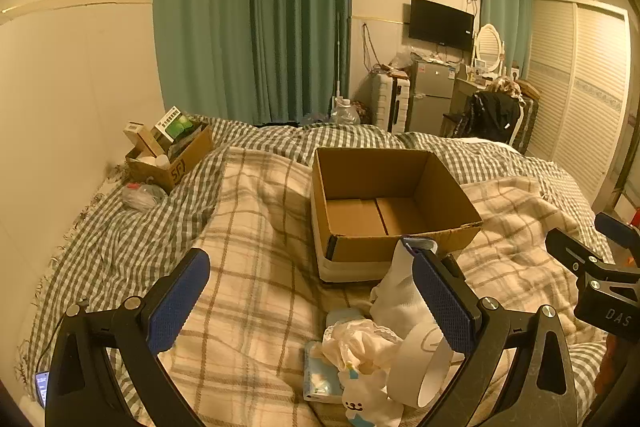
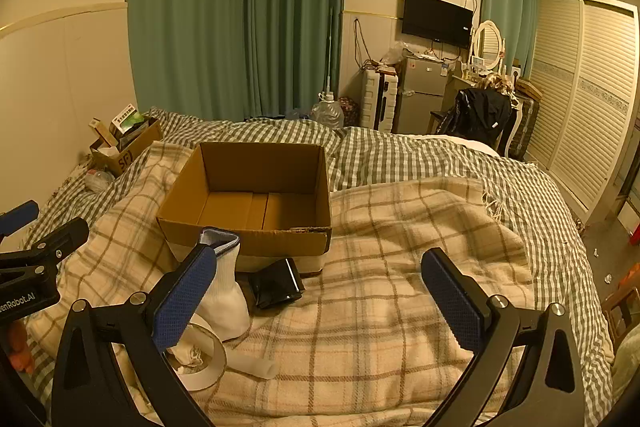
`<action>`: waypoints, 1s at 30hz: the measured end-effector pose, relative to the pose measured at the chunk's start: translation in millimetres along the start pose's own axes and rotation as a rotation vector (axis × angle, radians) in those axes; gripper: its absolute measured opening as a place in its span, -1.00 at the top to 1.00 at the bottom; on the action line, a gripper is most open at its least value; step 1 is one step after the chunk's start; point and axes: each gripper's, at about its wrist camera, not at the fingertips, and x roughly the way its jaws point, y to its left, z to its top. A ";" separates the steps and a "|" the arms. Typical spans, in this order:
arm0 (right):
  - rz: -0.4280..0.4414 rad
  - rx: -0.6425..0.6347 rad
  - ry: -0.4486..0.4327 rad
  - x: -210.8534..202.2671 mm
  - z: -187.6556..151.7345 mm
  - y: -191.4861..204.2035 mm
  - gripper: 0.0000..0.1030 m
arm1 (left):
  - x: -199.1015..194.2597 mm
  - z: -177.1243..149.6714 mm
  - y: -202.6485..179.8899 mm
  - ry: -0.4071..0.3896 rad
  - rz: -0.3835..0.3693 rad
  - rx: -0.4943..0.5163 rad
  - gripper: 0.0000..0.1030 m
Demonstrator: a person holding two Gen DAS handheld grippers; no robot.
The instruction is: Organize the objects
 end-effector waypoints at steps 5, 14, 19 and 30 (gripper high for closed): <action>-0.005 -0.002 -0.002 -0.1 -0.2 -0.6 -0.99 | 0.0 -0.2 -1.1 -0.001 -0.001 0.005 -1.00; -0.010 0.002 -0.007 -0.1 -0.9 -3.0 -0.99 | -0.5 0.1 -0.6 0.000 0.000 0.001 -1.00; -0.022 0.003 -0.012 -0.3 -1.8 -3.6 -0.99 | -0.4 0.3 -0.2 -0.001 -0.001 0.001 -1.00; -0.019 0.003 -0.014 -2.2 -1.6 -1.9 -0.99 | -0.2 -0.7 -1.9 -0.002 -0.004 0.004 -1.00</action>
